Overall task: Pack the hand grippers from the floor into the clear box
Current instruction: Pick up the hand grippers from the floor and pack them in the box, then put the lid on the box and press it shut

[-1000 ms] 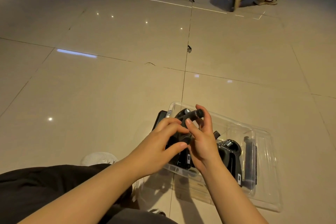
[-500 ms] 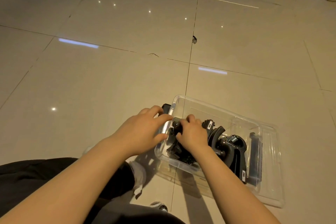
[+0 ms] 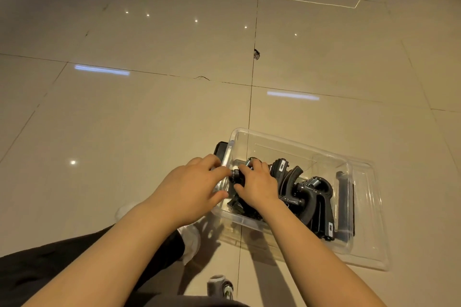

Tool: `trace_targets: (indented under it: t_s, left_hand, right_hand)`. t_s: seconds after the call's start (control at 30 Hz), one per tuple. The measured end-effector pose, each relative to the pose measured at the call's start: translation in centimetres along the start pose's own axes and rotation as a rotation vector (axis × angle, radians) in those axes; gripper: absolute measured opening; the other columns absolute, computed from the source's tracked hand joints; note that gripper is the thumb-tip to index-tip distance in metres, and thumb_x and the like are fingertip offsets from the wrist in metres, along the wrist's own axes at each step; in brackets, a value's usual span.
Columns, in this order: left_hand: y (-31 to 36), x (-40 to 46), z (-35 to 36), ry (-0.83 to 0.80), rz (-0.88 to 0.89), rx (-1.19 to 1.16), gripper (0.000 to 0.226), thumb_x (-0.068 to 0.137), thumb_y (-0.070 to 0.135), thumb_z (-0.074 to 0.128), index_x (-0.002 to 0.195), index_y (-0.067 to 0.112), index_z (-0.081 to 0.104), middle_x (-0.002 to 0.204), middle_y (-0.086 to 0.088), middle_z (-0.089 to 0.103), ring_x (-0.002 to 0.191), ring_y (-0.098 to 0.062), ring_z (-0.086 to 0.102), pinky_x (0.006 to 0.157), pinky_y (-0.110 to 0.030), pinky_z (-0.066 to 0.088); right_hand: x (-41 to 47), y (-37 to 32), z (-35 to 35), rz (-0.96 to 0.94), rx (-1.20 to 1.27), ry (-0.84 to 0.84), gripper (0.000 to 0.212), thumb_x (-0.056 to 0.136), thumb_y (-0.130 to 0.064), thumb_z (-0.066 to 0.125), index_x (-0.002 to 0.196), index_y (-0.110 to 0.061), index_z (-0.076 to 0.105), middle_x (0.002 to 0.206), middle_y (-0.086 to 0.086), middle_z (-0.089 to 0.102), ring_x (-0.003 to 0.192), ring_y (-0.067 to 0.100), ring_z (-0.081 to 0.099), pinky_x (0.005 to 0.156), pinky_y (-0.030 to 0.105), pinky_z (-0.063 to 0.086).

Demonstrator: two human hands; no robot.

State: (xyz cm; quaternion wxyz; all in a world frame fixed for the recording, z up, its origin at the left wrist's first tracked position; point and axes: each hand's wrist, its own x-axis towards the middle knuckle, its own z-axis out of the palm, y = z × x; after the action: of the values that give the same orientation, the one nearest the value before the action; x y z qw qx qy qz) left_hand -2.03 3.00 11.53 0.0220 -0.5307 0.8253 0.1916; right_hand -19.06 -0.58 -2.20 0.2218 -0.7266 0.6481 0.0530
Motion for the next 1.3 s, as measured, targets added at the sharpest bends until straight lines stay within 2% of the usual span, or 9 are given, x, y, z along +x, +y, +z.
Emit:
trace_targets:
  t_s: [0.2,0.4,0.53,0.73,0.87,0.97,1.1,1.17,1.3]
  left_hand:
    - [3.0,-0.4,0.1,0.0,-0.024,0.06,0.045,0.094,0.051,0.04,0.136,0.039,0.035,0.13,0.014,0.041,0.117,-0.008,0.043,0.083,-0.024,0.044]
    - [5.1,-2.6,1.0,0.098,-0.181,0.001,0.045,0.091,0.053,0.045,0.134,0.041,0.04,0.127,0.014,0.046,0.112,-0.008,0.047,0.08,-0.028,0.049]
    - [7.0,-3.9,2.1,0.154,-0.248,-0.046,0.052,0.089,0.048,0.05,0.138,0.039,0.036,0.135,0.008,0.04,0.122,-0.013,0.039,0.09,-0.034,0.047]
    - [6.6,-3.1,4.0,0.148,-0.238,0.04,0.063,0.085,0.06,0.045,0.141,0.036,0.033,0.146,-0.002,0.035,0.136,-0.021,0.027,0.103,-0.039,0.035]
    - [3.4,0.1,5.4,0.065,-0.32,0.031,0.089,0.067,0.081,0.011,0.147,0.041,0.008,0.157,0.0,0.007,0.144,-0.023,-0.002,0.114,-0.046,0.013]
    - [1.9,2.7,6.4,0.037,-0.303,0.006,0.096,0.058,0.091,0.003,0.14,0.045,-0.014,0.156,0.004,-0.014,0.142,-0.02,-0.017,0.115,-0.045,0.002]
    - [1.5,5.2,9.9,-0.186,-0.213,0.059,0.117,0.035,0.101,-0.002,0.132,0.043,-0.033,0.146,0.0,-0.039,0.133,-0.02,-0.035,0.113,-0.047,-0.009]
    - [1.0,5.7,12.1,-0.198,-0.214,0.0,0.122,0.038,0.103,0.006,0.139,0.041,-0.024,0.148,0.002,-0.037,0.136,-0.018,-0.033,0.115,-0.053,-0.004]
    - [-0.3,5.9,14.1,-0.005,-0.13,-0.003,0.106,0.06,0.096,0.029,0.147,0.037,0.016,0.158,0.002,-0.004,0.145,-0.02,-0.008,0.113,-0.054,0.014]
  right_hand:
    - [-4.5,4.7,-2.9,-0.051,0.15,0.142,0.054,0.091,-0.043,0.052,0.14,-0.026,0.039,0.145,0.001,0.033,0.133,0.022,0.029,0.103,0.041,0.038]
    - [-10.8,14.1,-3.1,0.163,0.191,0.416,0.059,0.089,-0.044,0.054,0.142,-0.027,0.034,0.153,0.006,0.022,0.142,0.027,0.016,0.113,0.052,0.019]
    - [-12.8,17.4,-0.1,0.198,0.242,0.255,0.068,0.092,-0.049,0.046,0.149,-0.033,0.012,0.158,0.0,-0.012,0.146,0.024,-0.003,0.117,0.05,0.01]
    - [-12.4,17.6,1.7,0.169,0.3,0.321,0.063,0.089,-0.042,0.046,0.148,-0.034,0.024,0.156,-0.011,-0.019,0.143,0.028,0.018,0.108,0.053,0.033]
    - [-11.5,17.8,2.0,0.125,0.267,0.357,0.069,0.08,-0.049,0.035,0.146,-0.031,0.031,0.159,-0.004,-0.01,0.139,0.028,0.026,0.108,0.051,0.032]
    - [-10.4,18.2,1.8,0.084,0.258,0.366,0.067,0.08,-0.048,0.037,0.145,-0.031,0.034,0.159,-0.001,-0.007,0.138,0.028,0.027,0.105,0.043,0.031]
    - [-8.7,18.6,1.4,0.031,0.244,0.367,0.067,0.08,-0.046,0.04,0.145,-0.032,0.033,0.159,0.001,-0.006,0.135,0.029,0.034,0.099,0.041,0.039]
    - [-8.0,18.8,1.3,0.008,0.245,0.376,0.067,0.08,-0.044,0.043,0.145,-0.031,0.034,0.159,0.002,-0.006,0.134,0.028,0.036,0.097,0.04,0.041]
    - [-6.9,19.2,1.2,-0.008,0.25,0.381,0.067,0.08,-0.042,0.046,0.145,-0.03,0.033,0.159,0.002,-0.005,0.136,0.026,0.034,0.098,0.039,0.041]
